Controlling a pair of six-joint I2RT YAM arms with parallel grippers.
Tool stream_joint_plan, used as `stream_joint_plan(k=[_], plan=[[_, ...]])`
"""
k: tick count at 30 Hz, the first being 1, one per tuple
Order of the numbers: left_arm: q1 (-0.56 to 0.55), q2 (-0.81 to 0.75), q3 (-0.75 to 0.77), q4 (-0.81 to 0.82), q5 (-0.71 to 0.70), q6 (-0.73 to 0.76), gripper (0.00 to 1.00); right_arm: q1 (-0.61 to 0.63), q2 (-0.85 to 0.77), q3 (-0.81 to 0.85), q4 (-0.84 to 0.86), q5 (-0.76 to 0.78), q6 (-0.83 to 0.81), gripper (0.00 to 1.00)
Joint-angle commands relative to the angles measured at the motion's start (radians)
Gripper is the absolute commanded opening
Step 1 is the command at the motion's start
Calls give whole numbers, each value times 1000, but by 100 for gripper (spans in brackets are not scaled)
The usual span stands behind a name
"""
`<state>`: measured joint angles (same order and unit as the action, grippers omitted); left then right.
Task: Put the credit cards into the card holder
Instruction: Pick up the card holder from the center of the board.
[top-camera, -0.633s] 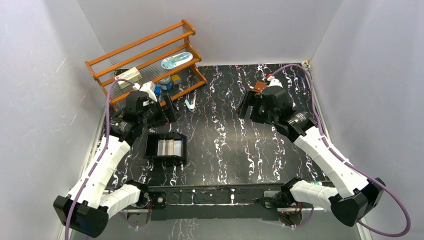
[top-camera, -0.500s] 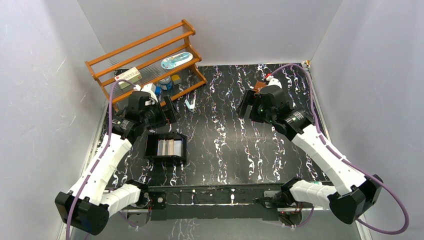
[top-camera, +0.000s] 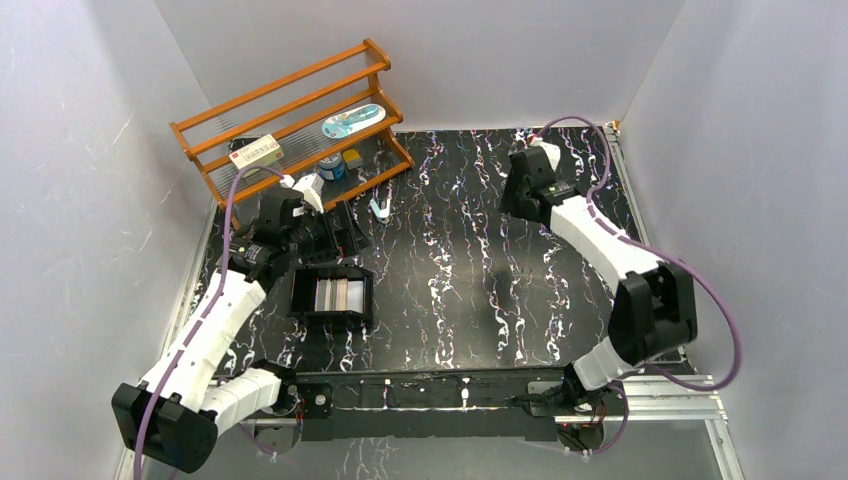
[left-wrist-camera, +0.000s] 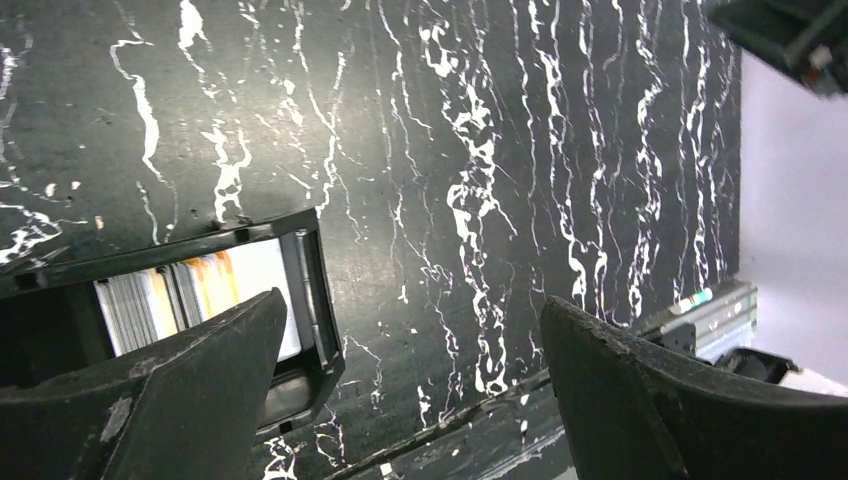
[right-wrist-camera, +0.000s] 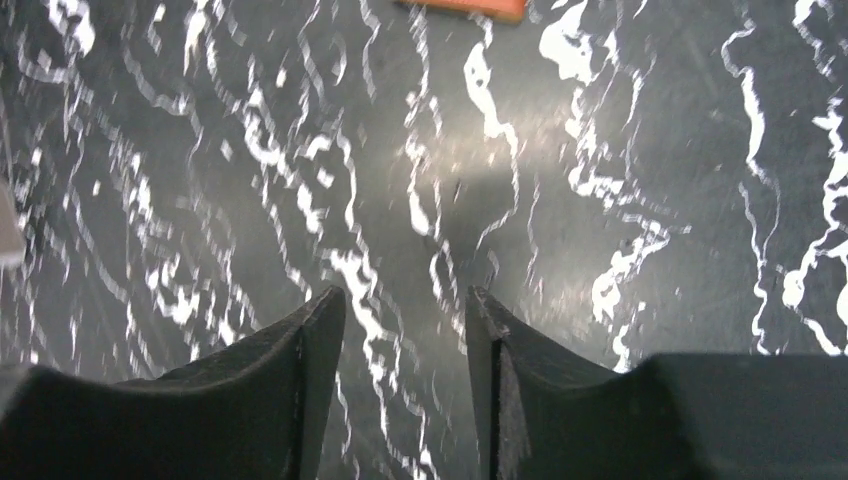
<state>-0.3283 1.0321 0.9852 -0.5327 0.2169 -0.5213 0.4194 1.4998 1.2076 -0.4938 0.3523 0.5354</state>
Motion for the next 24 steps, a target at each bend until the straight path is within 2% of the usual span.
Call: stream_joint_plan(k=[1, 7, 12, 19, 24], plan=[[8, -41, -25, 17, 131, 54, 98, -72, 91, 114, 123, 11, -46, 53], [7, -78, -27, 25, 169, 63, 98, -148, 298, 241, 137, 39, -71, 51], [8, -98, -29, 26, 170, 71, 97, -222, 408, 323, 137, -18, -54, 51], [8, -102, -24, 23, 170, 65, 94, -332, 498, 351, 194, -225, 27, 50], [7, -83, -12, 36, 200, 46, 91, -371, 577, 410, 198, -290, 57, 49]])
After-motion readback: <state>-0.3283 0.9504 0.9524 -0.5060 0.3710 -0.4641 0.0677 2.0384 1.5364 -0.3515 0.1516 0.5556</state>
